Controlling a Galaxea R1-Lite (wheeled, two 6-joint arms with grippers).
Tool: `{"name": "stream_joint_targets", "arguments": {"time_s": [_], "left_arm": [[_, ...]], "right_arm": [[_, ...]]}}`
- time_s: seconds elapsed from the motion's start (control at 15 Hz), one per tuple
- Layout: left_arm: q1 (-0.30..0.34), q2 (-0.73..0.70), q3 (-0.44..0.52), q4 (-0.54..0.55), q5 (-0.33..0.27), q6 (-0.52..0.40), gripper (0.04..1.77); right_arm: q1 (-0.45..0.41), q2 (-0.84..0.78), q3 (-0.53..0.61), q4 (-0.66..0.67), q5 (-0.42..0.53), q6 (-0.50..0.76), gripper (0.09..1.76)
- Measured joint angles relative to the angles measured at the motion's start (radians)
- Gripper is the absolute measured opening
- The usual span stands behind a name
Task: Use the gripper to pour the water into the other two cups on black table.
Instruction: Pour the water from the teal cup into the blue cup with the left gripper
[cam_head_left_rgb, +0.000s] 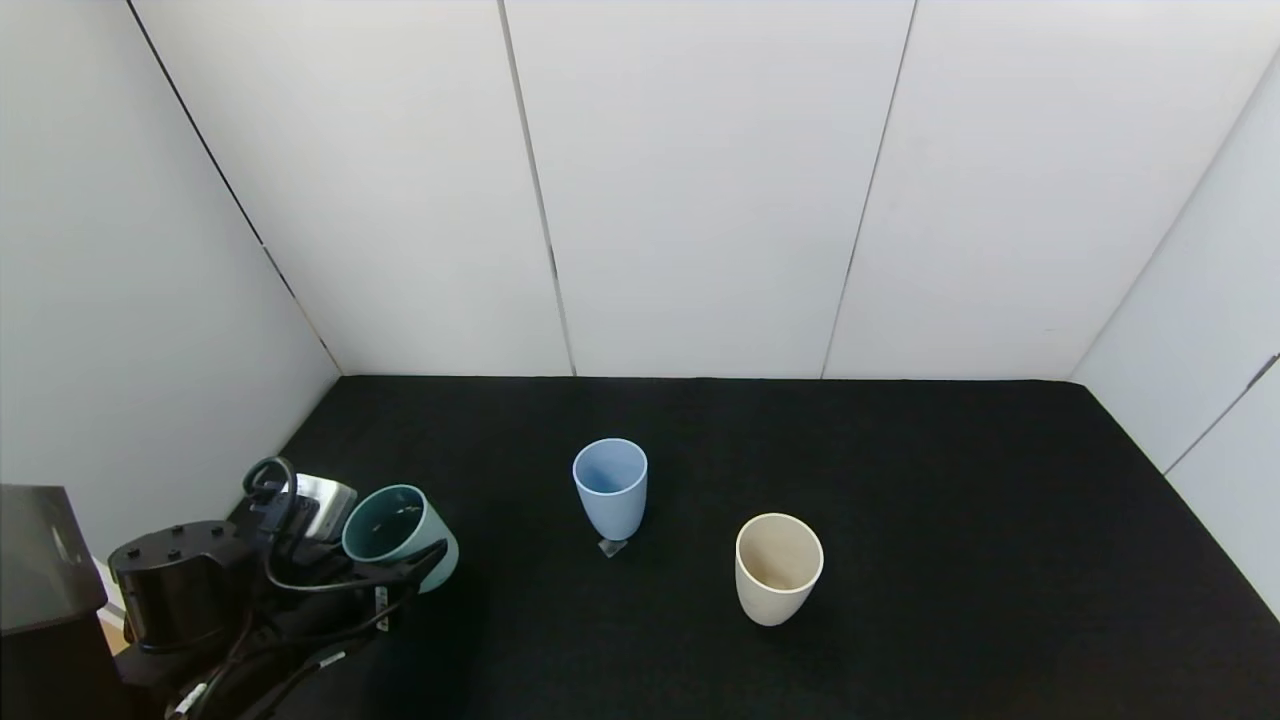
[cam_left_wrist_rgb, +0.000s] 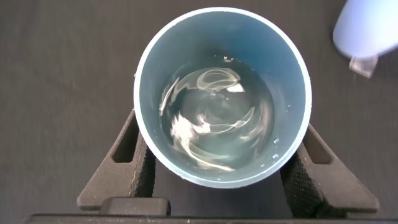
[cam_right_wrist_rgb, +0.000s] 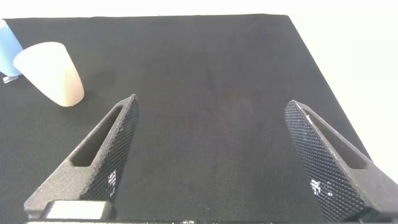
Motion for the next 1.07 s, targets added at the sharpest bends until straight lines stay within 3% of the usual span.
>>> {"name": "stream_joint_targets", "arguments": {"time_s": [0.2,0.6,1.07], "left_arm": [[-0.006,-0.010,-0.067,0.041,0.000,0.001,1.14],[-0.039,-0.077,-0.264,0.340,0.003,0.013,1.14],[-0.101,-0.160,-0.491,0.661,0.018,0.101,1.13]], "right_arm": [[0.000,0.000,0.000,0.000,0.000,0.000,1.71],[0.000,0.000,0.000,0.000,0.000,0.000,1.71],[0.000,0.000,0.000,0.000,-0.001,0.000,1.71]]}}
